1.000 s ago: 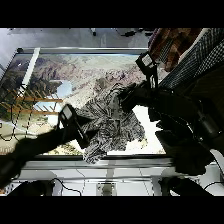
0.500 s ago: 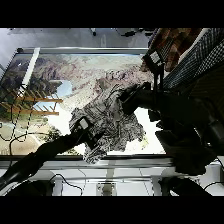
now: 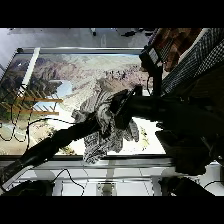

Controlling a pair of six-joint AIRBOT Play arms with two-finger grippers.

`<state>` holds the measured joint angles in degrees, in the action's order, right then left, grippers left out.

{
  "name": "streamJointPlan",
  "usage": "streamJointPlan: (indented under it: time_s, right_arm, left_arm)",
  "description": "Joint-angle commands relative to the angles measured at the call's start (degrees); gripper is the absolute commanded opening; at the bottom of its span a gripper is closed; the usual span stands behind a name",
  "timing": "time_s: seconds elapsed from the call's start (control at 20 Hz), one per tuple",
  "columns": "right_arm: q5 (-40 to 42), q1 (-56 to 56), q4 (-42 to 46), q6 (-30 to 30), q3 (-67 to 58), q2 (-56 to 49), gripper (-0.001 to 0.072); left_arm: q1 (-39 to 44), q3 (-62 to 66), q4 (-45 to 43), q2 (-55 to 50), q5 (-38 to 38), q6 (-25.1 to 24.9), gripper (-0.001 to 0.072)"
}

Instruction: Fold the clothes and pants, and hang the long-sleeved shirts on hangers.

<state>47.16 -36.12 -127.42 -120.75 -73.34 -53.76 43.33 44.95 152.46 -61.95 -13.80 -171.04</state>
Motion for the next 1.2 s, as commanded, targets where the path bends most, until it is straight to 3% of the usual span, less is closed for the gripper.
streamJointPlan:
  time_s: [0.0,0.15,0.25,0.5,0.6,0.75,0.85,1.0,1.15]
  right_arm:
    - [3.7,-0.4,1.6,1.6,-0.7,0.3,0.0059]
    - [4.0,3.5,6.9,4.8,-0.7,2.5,0.0059]
    - [5.4,7.9,10.6,7.7,-0.7,4.5,0.0059]
    - [9.8,17.0,11.7,7.8,-0.7,5.2,0.0059]
    - [12.2,17.9,9.2,11.3,-0.7,4.6,0.0059]
    - [17.6,14.7,-1.0,13.8,-0.7,4.8,0.0059]
    - [18.5,9.5,-3.6,17.8,-2.1,5.2,0.0059]
    - [15.1,2.0,-4.9,21.9,-8.9,5.2,0.0059]
    - [13.2,0.9,0.3,24.1,-14.2,5.2,0.0059]
  left_arm:
    - [-0.9,1.7,0.1,-0.4,4.2,0.0,0.0026]
    - [-5.6,0.2,-0.8,2.8,2.2,5.7,0.0025]
    - [-10.8,-1.4,-3.6,7.6,-3.1,8.8,0.0025]
    - [-22.6,-1.5,-14.5,22.3,-6.6,9.0,0.0024]
    - [-26.3,-0.7,-17.2,28.3,-6.7,9.0,0.0023]
    - [-28.6,5.1,-21.6,34.9,-6.7,9.1,0.0023]
    - [-29.5,12.2,-22.4,36.2,-7.9,9.1,0.0023]
    - [-30.7,24.1,-23.5,32.8,-15.7,9.1,0.0024]
    - [-30.6,30.3,-23.4,24.3,-22.0,13.0,0.0024]
